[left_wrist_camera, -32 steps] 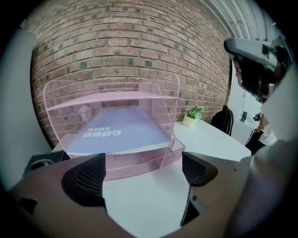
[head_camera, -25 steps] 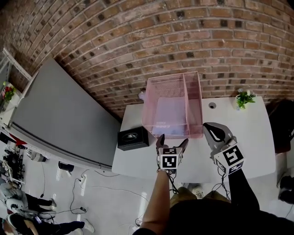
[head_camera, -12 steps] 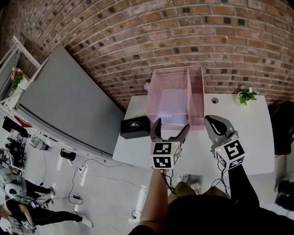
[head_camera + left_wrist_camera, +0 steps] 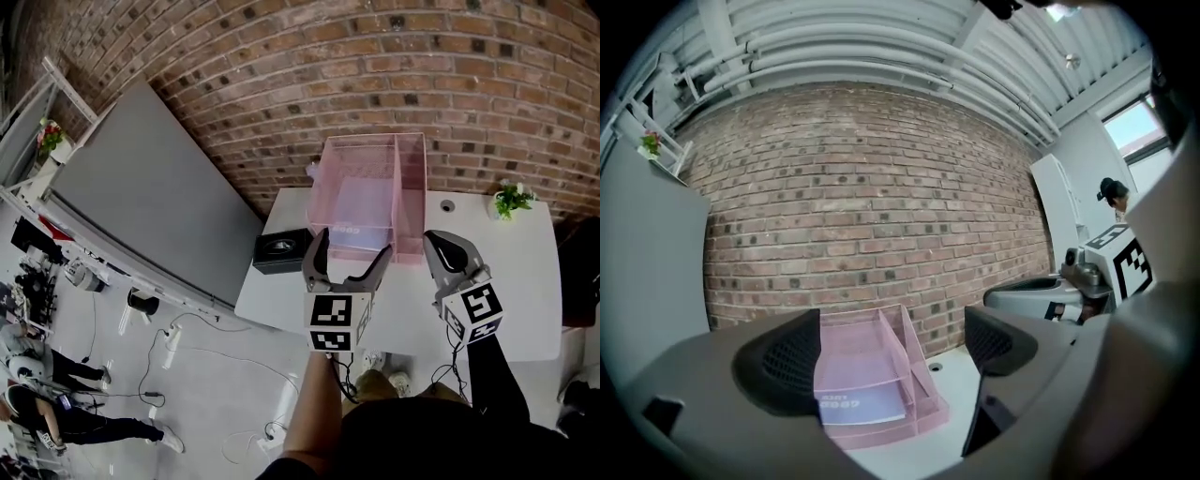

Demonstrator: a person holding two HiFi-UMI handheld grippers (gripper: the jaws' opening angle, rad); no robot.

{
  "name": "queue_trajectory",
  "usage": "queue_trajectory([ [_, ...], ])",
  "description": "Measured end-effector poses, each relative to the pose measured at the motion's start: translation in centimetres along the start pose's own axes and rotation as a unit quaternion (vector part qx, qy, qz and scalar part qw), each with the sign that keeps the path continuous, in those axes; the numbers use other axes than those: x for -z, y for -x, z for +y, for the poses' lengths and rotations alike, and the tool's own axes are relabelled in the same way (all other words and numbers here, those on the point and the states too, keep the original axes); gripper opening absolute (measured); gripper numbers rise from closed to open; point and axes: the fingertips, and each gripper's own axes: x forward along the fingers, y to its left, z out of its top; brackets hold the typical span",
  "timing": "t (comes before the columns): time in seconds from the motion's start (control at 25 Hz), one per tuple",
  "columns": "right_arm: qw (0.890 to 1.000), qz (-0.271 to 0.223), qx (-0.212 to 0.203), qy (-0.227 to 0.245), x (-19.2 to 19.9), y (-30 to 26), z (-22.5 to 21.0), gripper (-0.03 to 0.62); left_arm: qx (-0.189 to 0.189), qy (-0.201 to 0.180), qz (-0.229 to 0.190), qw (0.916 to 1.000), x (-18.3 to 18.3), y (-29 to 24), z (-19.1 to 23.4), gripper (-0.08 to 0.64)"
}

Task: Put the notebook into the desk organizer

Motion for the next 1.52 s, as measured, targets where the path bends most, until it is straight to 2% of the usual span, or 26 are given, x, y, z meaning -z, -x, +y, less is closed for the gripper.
queue_trajectory([
  [0.2, 1.000, 0.000, -0.003, 0.002, 0.0, -0.4, 0.1, 0.000, 0.017, 0.014, 0.009, 0.9997, 0.7, -0.2, -0.2, 0.485],
  [0.4, 1.000, -0.001, 0.000, 0.004, -0.1, -0.6, -0.1, 0.000, 0.014, 0.011, 0.007, 0.9998, 0.6, -0.3, 0.1, 0.460],
  [0.44, 1.000, -0.002, 0.000, 0.004, -0.2, -0.6, -0.2, 0.000, 0.006, 0.009, 0.005, 0.9999, 0.5, -0.3, 0.4, 0.426],
  [0.52, 1.000, -0.004, 0.001, 0.005, -0.3, -0.7, -0.4, 0.000, -0.020, 0.007, -0.004, 0.9998, 0.2, 0.0, 1.1, 0.213],
  [0.56, 1.000, -0.005, 0.001, 0.005, -0.4, -0.8, -0.4, 0.000, -0.030, 0.010, -0.010, 0.9995, 0.0, 0.1, 1.4, 0.149],
  [0.64, 1.000, -0.008, 0.000, 0.004, -0.6, -0.9, -0.5, 0.000, -0.041, 0.015, -0.019, 0.9989, -0.3, 0.1, 1.9, 0.086],
  [0.68, 1.000, -0.009, 0.000, 0.003, -0.7, -0.9, -0.5, 0.000, -0.046, 0.015, -0.022, 0.9986, -0.3, 0.2, 2.1, 0.026],
  [0.72, 1.000, -0.009, 0.000, 0.003, -0.7, -0.9, -0.6, 0.000, -0.050, 0.012, -0.025, 0.9984, -0.4, 0.2, 2.2, 0.009],
  [1.08, 1.000, -0.012, 0.010, 0.024, -0.8, -1.2, -0.8, 0.000, -0.061, -0.003, -0.035, 0.9975, -0.5, 0.2, 2.9, 0.009],
  [1.52, 1.000, -0.017, 0.001, 0.021, -0.9, -1.4, -0.3, 0.000, -0.069, -0.010, -0.040, 0.9968, -0.5, 0.6, 3.2, 0.009],
])
